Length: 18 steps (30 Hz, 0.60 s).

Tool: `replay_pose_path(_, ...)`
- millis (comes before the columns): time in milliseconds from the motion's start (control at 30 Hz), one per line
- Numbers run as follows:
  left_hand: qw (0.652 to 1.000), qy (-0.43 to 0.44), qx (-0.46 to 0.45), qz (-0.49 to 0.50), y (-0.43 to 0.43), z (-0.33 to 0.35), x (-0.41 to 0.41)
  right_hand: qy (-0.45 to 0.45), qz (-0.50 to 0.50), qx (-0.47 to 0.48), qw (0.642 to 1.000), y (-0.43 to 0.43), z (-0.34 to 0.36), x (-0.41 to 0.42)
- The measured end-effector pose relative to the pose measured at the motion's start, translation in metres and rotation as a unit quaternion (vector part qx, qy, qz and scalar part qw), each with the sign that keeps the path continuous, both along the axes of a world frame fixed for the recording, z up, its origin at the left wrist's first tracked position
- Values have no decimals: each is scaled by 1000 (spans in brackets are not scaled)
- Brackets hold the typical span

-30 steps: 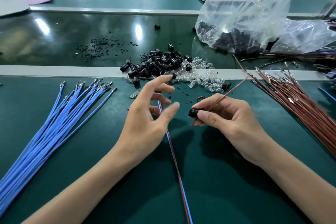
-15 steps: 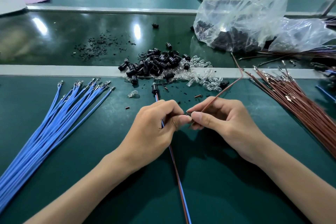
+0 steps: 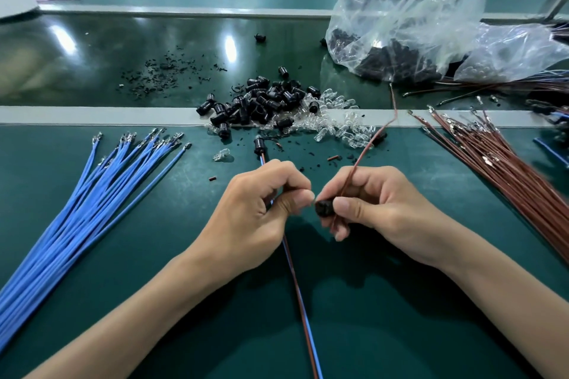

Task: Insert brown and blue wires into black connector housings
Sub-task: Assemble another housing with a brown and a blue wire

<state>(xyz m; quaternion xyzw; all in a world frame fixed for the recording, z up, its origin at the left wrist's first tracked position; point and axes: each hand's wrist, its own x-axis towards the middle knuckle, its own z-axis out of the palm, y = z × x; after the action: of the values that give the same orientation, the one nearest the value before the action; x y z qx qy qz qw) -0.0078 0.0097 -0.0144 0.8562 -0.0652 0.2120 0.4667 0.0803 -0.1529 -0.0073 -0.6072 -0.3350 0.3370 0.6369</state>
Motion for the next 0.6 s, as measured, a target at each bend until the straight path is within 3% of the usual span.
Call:
replay_pose_path(267,998,13,-63,7,-3,3,-1,-27,-80,13,996,4,-3,0)
replay_pose_path(433,998,18,39,43,-4,-2,0,-49,-74,-5,996,4,-2,-3)
replay_pose_path(600,995,20,81,64,-1,-6,2,-44,-87,-7,995,6,-2,-3)
